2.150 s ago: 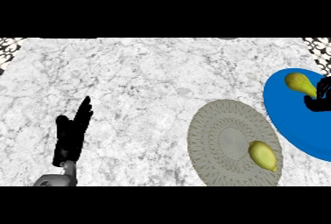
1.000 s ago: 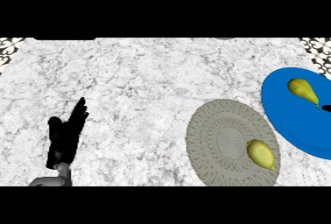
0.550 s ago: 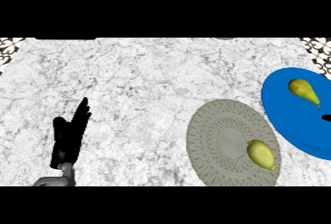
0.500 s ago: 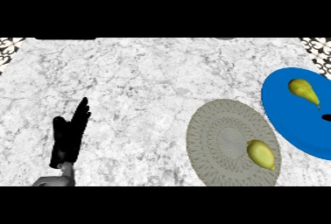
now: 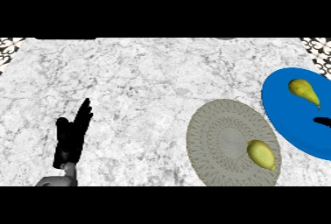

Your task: Pick the pear from the placemat and place it in the plate

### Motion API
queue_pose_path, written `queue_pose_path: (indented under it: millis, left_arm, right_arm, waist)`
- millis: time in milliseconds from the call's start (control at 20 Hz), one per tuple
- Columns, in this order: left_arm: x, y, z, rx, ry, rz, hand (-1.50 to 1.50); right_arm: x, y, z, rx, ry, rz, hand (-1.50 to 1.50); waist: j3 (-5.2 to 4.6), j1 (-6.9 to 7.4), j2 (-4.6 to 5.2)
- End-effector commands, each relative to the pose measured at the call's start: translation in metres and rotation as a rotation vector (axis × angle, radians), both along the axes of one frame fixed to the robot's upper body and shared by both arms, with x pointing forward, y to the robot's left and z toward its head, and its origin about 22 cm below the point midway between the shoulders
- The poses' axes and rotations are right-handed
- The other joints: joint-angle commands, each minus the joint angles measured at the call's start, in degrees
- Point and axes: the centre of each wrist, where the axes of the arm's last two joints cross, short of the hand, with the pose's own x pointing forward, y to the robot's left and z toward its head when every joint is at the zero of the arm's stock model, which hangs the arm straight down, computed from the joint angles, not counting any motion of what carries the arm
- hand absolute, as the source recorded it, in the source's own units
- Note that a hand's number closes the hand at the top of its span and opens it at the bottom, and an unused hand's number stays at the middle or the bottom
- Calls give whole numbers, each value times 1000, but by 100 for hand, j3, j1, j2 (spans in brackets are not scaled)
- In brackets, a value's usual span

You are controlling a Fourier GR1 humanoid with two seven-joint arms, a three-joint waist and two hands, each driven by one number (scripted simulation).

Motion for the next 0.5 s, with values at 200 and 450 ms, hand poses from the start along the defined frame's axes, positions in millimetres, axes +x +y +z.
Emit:
queue_pose_path:
  millis: [200, 450]
  left_arm:
    - [-8, 0, 0, -11, -16, -3, 0]
    - [-11, 0, 19, 1, -1, -37, 0]
  right_arm:
    - [4, 0, -2, -29, 21, -56, -150]
    - [-19, -25, -12, -53, 48, -111, -150]
  waist:
    - [0, 6, -2]
    - [7, 54, 10]
